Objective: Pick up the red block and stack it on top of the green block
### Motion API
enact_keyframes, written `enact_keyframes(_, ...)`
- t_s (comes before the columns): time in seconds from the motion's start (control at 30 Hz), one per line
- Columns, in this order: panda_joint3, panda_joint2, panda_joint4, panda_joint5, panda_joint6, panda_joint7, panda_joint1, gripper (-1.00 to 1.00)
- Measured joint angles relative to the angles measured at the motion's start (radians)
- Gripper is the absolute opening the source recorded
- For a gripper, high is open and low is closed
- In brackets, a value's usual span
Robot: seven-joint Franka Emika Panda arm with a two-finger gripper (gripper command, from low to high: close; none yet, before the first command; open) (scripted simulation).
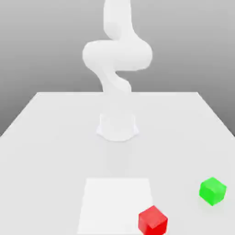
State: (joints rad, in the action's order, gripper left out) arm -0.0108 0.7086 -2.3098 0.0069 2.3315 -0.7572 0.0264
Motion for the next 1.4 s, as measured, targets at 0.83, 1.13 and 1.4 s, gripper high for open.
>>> enact_keyframes(0.83, -0.004, -0.911, -0.097, 0.013, 0.312, 0.389, 0.158, 0.00)
enact_keyframes(1.13, 0.000, -1.118, -0.076, 0.005, 0.463, 0.403, 0.160, -1.00)
enact_keyframes(1.4, -0.001, -0.998, -0.095, 0.001, 0.362, 0.401, 0.161, -1.00)
